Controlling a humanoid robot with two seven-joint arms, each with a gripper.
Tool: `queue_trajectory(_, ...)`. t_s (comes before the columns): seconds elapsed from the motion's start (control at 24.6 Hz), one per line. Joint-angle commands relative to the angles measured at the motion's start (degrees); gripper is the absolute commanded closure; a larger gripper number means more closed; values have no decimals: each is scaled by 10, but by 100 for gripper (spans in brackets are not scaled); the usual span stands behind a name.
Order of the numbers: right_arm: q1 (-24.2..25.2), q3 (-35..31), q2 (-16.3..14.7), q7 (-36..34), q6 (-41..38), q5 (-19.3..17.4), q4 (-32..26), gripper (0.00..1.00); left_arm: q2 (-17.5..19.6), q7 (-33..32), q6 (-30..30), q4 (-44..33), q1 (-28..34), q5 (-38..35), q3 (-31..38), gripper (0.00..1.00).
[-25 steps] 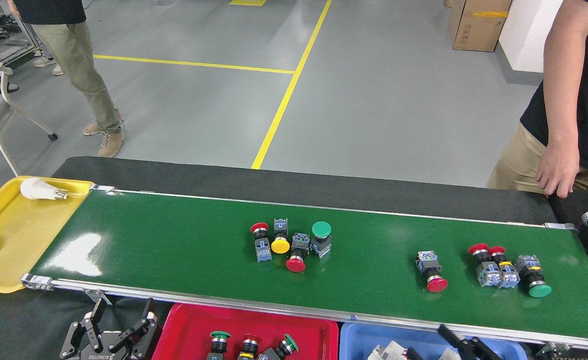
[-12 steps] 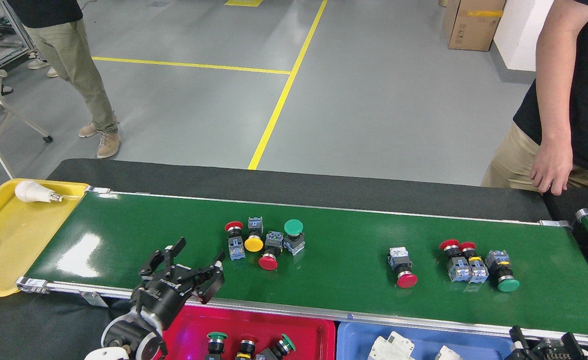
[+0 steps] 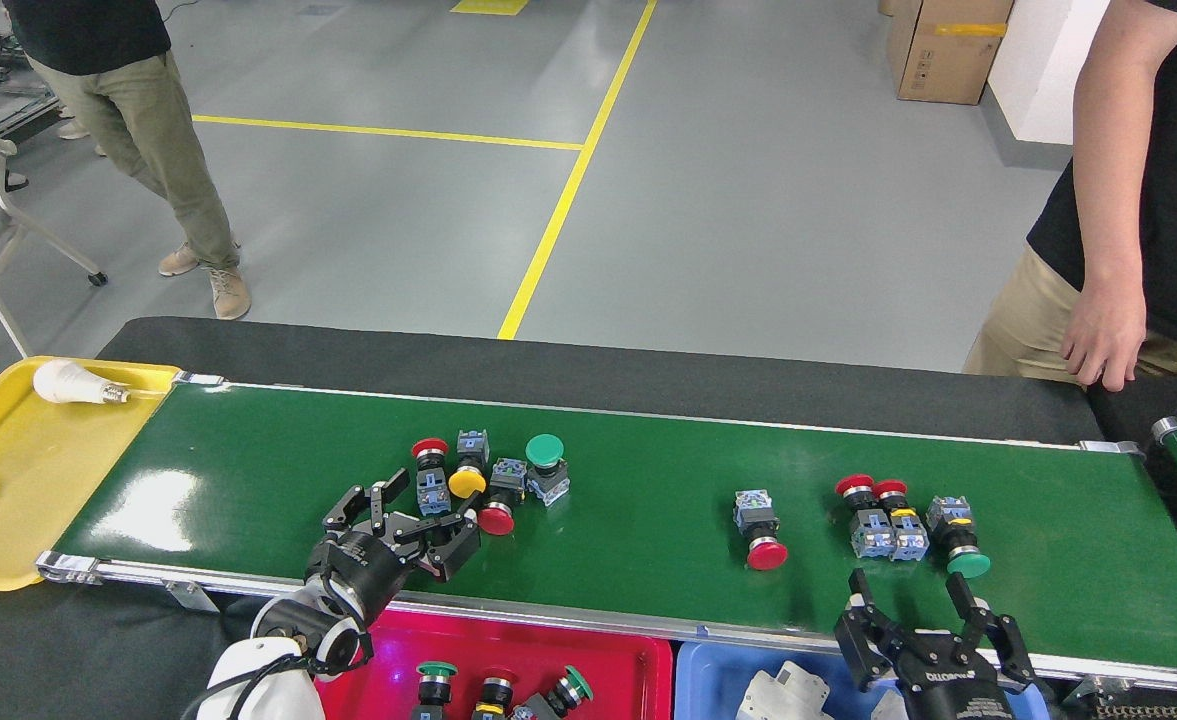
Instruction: Pick switch part from conveyor to tray
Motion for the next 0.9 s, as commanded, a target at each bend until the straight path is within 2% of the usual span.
queue_trajectory(0.0,-18,15,-4,1,24,14,2,0,-6,5,34,13,-22,0,-2,1)
queue_trajectory(0.08,-29,27,-4,2,36,21,11,0,-8,5,49,25,-30,-1,-2,1)
queue_trajectory(0.24,-59,47,-4,2,53,21,42,0,-19,6,126,60,-58,-1,-2,2)
queue_trajectory(0.28,-65,49,-4,2,55,21,50,0,-21,7,146,67,-64,-1,-2,7)
queue_trajectory(0.33,-71,52,-3,2,56,21,57,0,-21,8,162,71,-67,-1,-2,26)
queue_trajectory(0.37,-74,59,-3,2,57,21,65,0,-21,8,170,72,-69,0,-2,56)
queue_trajectory(0.45,-82,69,-3,2,58,22,76,0,-18,8,170,72,-69,-1,-2,83)
queue_trajectory(0.49,-87,73,-2,2,58,22,84,0,-16,8,168,72,-69,-1,-2,89)
queue_trajectory(0.73,-102,90,1,2,59,21,112,0,-11,8,131,53,-59,4,-2,89)
queue_trajectory(0.85,-104,91,4,1,59,21,123,0,-10,5,86,-25,-40,18,5,89)
